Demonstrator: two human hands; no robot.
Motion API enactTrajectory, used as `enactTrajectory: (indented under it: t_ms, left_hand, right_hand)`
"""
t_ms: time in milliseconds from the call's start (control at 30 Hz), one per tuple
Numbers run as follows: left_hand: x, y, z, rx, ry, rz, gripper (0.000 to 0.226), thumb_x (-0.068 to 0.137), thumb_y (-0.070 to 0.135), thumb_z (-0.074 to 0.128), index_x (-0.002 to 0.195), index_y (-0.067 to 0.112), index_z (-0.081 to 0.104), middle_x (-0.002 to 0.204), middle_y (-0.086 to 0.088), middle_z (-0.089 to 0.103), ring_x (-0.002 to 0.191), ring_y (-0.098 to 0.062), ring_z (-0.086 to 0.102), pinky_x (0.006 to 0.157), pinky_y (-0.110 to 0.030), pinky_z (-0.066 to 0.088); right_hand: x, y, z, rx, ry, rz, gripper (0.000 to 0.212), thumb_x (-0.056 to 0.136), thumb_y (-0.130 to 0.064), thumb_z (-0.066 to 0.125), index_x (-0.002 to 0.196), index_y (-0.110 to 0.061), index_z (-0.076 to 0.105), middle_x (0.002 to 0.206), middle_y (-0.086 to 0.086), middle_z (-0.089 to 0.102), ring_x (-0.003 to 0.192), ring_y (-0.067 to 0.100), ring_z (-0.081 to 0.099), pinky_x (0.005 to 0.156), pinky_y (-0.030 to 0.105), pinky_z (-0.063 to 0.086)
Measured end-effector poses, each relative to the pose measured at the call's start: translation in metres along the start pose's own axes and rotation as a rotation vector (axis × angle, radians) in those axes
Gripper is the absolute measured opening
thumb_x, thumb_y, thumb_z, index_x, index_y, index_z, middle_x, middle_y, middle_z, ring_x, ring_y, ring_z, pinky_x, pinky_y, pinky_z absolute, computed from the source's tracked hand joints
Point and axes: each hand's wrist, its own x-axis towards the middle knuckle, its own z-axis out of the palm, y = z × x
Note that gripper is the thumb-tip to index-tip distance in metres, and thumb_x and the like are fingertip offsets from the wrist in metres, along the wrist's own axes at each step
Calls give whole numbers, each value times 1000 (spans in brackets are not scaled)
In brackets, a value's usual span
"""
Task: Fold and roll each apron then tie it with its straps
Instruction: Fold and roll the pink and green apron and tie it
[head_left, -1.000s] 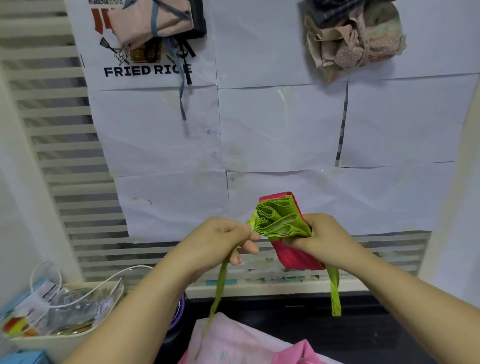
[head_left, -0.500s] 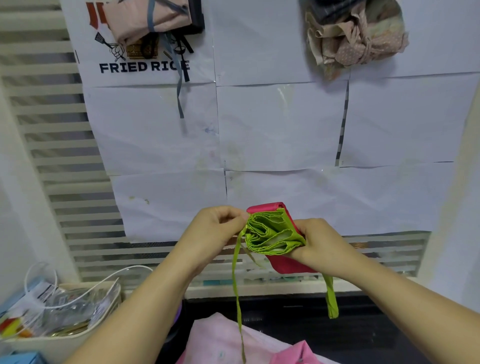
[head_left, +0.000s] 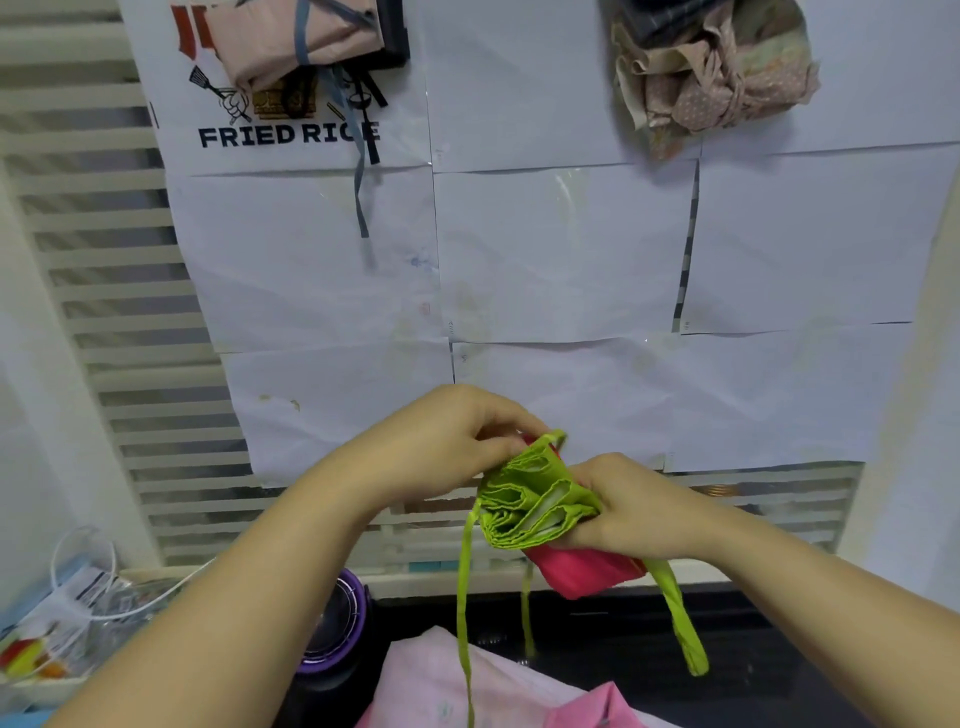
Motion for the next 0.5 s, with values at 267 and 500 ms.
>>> enactTrajectory:
  t_ms: [267, 500]
  left_hand:
    - [16, 12, 4, 130, -92, -53, 13, 87, 19, 67, 97, 24, 73, 77, 12, 69, 62, 6, 59, 58, -10, 45]
    - [28, 10, 7, -35, -158, -40, 13, 84, 8, 68, 85, 20, 69, 70, 10, 68, 58, 7, 57, 57, -9, 41]
  right_hand:
    - [2, -8, 3, -146, -29, 10, 17, 80, -31, 71, 70, -25, 57, 74, 2, 64, 74, 18, 61, 68, 33, 48]
    - [-1, -17, 6, -170, -10, -52, 16, 81, -34, 72, 93, -25, 66, 86, -4, 65, 81, 10, 58, 67, 23, 43]
